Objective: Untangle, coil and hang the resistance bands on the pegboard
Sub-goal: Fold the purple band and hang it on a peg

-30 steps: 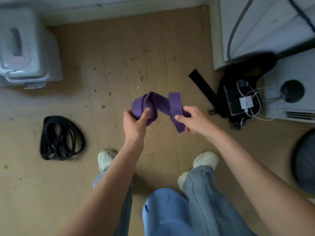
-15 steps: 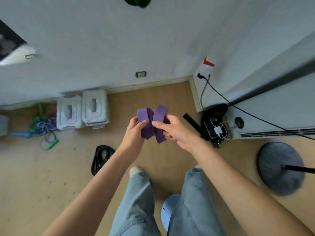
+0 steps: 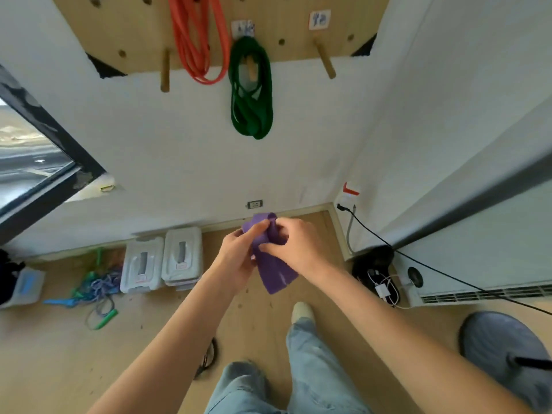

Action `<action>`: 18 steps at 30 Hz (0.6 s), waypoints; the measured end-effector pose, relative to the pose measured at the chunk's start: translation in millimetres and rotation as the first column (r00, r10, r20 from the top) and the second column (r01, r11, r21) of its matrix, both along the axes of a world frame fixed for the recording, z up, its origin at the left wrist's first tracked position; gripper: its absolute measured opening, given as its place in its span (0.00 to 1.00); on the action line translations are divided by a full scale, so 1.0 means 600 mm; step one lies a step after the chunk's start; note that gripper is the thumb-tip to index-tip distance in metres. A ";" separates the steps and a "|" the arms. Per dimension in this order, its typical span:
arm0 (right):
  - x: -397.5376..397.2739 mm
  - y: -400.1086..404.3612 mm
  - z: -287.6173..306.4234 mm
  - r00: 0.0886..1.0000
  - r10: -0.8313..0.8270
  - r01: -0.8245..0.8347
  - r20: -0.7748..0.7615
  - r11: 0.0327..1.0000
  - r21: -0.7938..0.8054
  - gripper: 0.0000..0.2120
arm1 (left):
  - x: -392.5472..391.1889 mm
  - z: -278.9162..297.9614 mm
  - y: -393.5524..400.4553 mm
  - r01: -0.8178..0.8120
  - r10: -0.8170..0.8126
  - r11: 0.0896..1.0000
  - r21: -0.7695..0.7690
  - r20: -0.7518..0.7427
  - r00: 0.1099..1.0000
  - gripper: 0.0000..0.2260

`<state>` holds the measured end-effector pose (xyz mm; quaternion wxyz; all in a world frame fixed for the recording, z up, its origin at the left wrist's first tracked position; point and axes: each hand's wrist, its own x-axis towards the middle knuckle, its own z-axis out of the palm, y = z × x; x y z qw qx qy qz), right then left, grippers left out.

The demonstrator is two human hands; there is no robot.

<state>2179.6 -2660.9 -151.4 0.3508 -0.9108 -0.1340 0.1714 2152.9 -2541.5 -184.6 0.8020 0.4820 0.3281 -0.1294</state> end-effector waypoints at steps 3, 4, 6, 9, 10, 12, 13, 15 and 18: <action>0.043 -0.033 0.010 0.983 0.092 -0.067 0.162 0.986 -0.153 0.17 | 0.048 0.026 -0.014 0.007 -0.007 1.000 0.023 0.038 0.999 0.11; 0.064 -0.050 0.016 0.969 0.163 -0.125 0.187 0.971 -0.202 0.19 | 0.061 0.035 -0.015 0.075 -0.079 0.995 0.061 0.053 0.995 0.12; 0.109 -0.084 0.035 0.940 0.323 -0.301 0.109 0.936 -0.185 0.20 | 0.085 0.050 -0.015 0.231 -0.241 0.967 0.106 0.088 0.967 0.16; 0.173 -0.118 0.071 0.840 0.535 -0.540 -0.092 0.841 -0.030 0.15 | 0.123 0.073 -0.012 0.365 -0.393 0.902 0.232 0.087 0.915 0.24; 0.193 -0.127 0.085 0.830 0.551 -0.553 -0.087 0.833 0.004 0.13 | 0.136 0.083 -0.011 0.402 -0.435 0.881 0.250 0.091 0.896 0.24; 0.234 -0.145 0.112 0.866 0.500 -0.500 0.026 0.865 0.045 0.10 | 0.162 0.109 -0.005 0.452 -0.481 0.861 0.233 0.086 0.873 0.19; 0.251 -0.150 0.122 0.879 0.472 -0.476 0.074 0.878 0.046 0.14 | 0.175 0.123 0.000 0.471 -0.495 0.854 0.221 0.070 0.866 0.15; 0.270 -0.150 0.131 0.872 0.488 -0.489 0.043 0.872 0.020 0.33 | 0.197 0.154 0.007 0.559 -0.582 0.795 0.236 0.036 0.812 0.09; 0.262 -0.111 0.124 0.805 0.592 -0.592 -0.023 0.803 -0.070 0.48 | 0.220 0.197 0.005 0.703 -0.730 0.667 0.244 0.028 0.683 0.08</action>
